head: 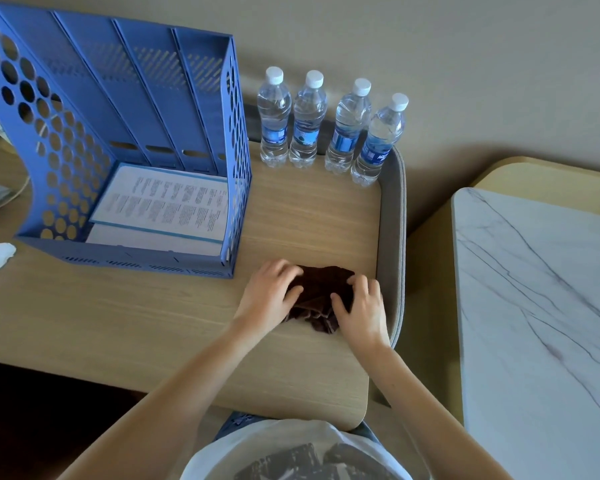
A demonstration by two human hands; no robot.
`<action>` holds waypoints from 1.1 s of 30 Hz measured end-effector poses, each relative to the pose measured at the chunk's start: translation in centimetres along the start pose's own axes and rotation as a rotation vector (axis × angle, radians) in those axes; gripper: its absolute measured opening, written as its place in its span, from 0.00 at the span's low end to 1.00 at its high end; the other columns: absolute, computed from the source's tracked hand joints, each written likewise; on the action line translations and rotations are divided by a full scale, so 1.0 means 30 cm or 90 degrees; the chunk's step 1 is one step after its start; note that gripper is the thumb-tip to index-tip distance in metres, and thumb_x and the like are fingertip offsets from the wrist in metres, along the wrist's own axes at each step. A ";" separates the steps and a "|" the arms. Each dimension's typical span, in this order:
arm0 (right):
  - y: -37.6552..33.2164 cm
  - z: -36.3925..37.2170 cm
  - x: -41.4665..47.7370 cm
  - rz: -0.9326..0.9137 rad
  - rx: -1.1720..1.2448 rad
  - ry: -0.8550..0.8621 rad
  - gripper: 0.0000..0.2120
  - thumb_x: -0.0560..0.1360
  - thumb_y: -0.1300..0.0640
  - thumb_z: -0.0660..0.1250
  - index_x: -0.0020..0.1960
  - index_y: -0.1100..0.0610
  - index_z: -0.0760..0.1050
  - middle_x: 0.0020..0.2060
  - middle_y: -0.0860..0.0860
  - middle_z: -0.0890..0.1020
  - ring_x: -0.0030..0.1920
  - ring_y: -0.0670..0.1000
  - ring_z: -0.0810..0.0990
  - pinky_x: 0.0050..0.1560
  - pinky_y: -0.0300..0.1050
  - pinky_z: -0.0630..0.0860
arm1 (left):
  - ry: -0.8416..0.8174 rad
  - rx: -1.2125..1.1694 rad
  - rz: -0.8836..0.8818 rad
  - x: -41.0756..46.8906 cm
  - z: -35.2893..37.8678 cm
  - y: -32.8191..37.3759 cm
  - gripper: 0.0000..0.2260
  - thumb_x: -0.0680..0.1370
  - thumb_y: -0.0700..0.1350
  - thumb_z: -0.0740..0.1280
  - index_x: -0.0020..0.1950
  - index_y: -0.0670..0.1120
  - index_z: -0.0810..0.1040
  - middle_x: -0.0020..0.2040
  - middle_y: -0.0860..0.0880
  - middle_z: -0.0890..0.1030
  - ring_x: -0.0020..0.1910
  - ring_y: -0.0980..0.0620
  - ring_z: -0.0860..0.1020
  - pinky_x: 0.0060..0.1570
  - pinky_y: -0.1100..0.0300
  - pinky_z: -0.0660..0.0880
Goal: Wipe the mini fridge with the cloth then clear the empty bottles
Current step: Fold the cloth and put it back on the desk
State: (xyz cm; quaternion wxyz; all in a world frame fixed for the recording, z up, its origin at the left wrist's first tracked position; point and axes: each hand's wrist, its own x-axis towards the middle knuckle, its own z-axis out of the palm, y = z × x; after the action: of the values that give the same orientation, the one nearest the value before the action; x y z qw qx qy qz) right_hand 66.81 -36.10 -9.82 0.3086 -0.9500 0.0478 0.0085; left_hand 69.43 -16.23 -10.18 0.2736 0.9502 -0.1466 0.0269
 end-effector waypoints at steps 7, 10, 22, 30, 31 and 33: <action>0.020 0.044 -0.101 -0.150 -0.102 -0.084 0.21 0.69 0.57 0.79 0.59 0.61 0.79 0.54 0.56 0.81 0.54 0.59 0.79 0.43 0.53 0.83 | -0.098 0.117 0.051 -0.136 0.045 0.004 0.25 0.66 0.53 0.81 0.58 0.43 0.83 0.59 0.46 0.83 0.61 0.46 0.81 0.65 0.47 0.74; 0.029 0.043 -0.095 -0.163 -0.060 -0.070 0.19 0.71 0.68 0.75 0.62 0.64 0.79 0.55 0.59 0.81 0.56 0.62 0.78 0.52 0.57 0.82 | -0.062 0.127 0.061 -0.141 0.060 0.007 0.22 0.65 0.44 0.82 0.57 0.42 0.83 0.59 0.45 0.84 0.60 0.45 0.82 0.63 0.48 0.75; 0.098 -0.037 -0.136 -0.353 -0.123 -0.015 0.21 0.60 0.81 0.76 0.51 0.68 0.83 0.44 0.59 0.85 0.43 0.60 0.84 0.46 0.50 0.84 | 0.071 0.109 0.184 -0.151 0.006 -0.068 0.28 0.49 0.24 0.81 0.47 0.38 0.87 0.48 0.42 0.87 0.46 0.46 0.86 0.46 0.50 0.83; 0.049 -0.019 -0.153 -0.225 -0.097 -0.054 0.15 0.76 0.60 0.71 0.62 0.62 0.81 0.56 0.55 0.82 0.58 0.56 0.80 0.54 0.52 0.82 | -0.025 0.192 0.156 -0.208 0.031 -0.044 0.21 0.74 0.50 0.71 0.63 0.41 0.81 0.64 0.43 0.81 0.65 0.44 0.79 0.67 0.47 0.72; 0.039 -0.015 -0.151 -0.239 -0.091 -0.027 0.19 0.76 0.58 0.71 0.66 0.61 0.78 0.61 0.55 0.80 0.62 0.55 0.78 0.60 0.51 0.80 | -0.023 0.207 0.153 -0.201 0.031 -0.034 0.22 0.77 0.51 0.65 0.66 0.42 0.79 0.67 0.44 0.79 0.68 0.44 0.76 0.69 0.47 0.71; 0.030 0.001 -0.134 -0.255 -0.116 -0.013 0.26 0.78 0.54 0.70 0.74 0.56 0.71 0.71 0.55 0.74 0.73 0.56 0.70 0.71 0.51 0.68 | -0.024 0.227 0.140 -0.181 0.040 -0.006 0.23 0.80 0.52 0.60 0.71 0.42 0.75 0.72 0.44 0.74 0.72 0.45 0.72 0.71 0.46 0.69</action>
State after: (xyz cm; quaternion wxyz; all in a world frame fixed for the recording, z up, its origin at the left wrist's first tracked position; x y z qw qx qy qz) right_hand 62.72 -36.47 -10.19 0.2174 -0.9643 -0.1463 -0.0389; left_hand 64.26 -15.28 -12.00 0.0936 0.9622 -0.2475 0.0641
